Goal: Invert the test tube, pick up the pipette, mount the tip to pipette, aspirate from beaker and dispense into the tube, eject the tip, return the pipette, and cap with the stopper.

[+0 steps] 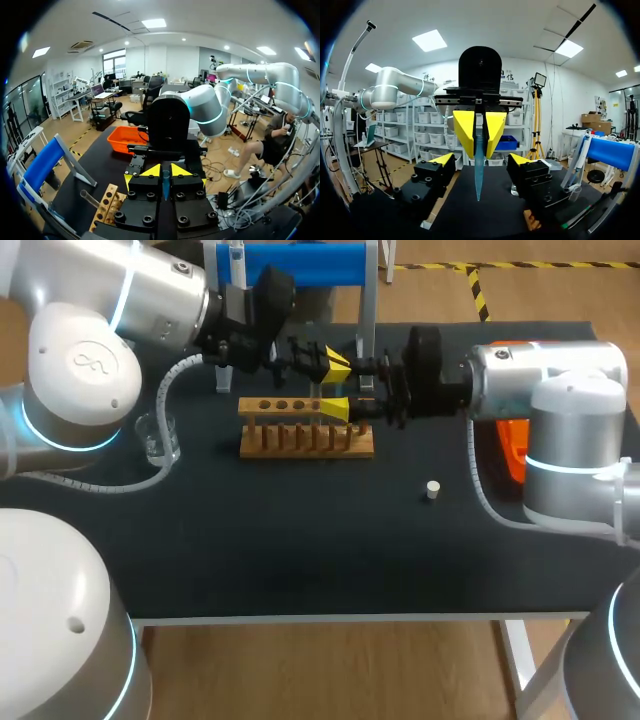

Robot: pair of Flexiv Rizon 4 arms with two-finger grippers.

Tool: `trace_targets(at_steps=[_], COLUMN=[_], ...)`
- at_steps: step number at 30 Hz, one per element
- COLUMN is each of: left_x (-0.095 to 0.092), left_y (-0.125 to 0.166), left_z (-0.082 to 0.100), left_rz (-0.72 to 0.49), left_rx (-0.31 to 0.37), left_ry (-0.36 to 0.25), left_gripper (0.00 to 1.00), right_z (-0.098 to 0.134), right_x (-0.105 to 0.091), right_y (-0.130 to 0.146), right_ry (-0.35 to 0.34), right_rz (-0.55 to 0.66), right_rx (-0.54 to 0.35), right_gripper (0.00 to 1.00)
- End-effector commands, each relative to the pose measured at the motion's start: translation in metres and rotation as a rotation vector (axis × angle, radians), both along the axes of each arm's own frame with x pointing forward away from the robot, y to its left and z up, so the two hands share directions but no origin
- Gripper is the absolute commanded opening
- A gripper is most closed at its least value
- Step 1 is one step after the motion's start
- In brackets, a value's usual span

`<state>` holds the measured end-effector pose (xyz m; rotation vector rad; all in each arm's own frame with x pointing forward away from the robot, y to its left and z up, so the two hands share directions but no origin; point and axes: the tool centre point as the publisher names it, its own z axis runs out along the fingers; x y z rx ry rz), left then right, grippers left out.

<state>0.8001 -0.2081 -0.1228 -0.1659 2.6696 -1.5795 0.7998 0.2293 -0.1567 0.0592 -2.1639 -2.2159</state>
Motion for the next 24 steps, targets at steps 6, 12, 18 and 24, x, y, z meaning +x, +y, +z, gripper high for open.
trace_targets(at_steps=[6,12,18,24], left_x=[0.0,0.0,0.0,0.0], left_y=[0.0,0.0,0.0,0.0], left_z=[0.001,0.001,0.001,0.001], left_rz=[0.0,0.0,0.0,0.0], left_rx=[0.003,0.003,0.003,0.003], left_ry=[0.002,0.002,0.002,0.002], left_gripper=[0.0,0.0,1.0,1.0], right_z=[0.0,0.001,0.001,-0.003], right_x=[0.001,0.0,-0.001,-0.002], right_y=[0.0,-0.001,-0.002,-0.013], right_ry=[-0.004,-0.006,-0.01,-0.013], right_rz=[0.009,0.011,0.012,0.007], right_rx=[0.002,0.001,-0.001,-0.006], right_gripper=[0.0,0.0,0.0,0.0])
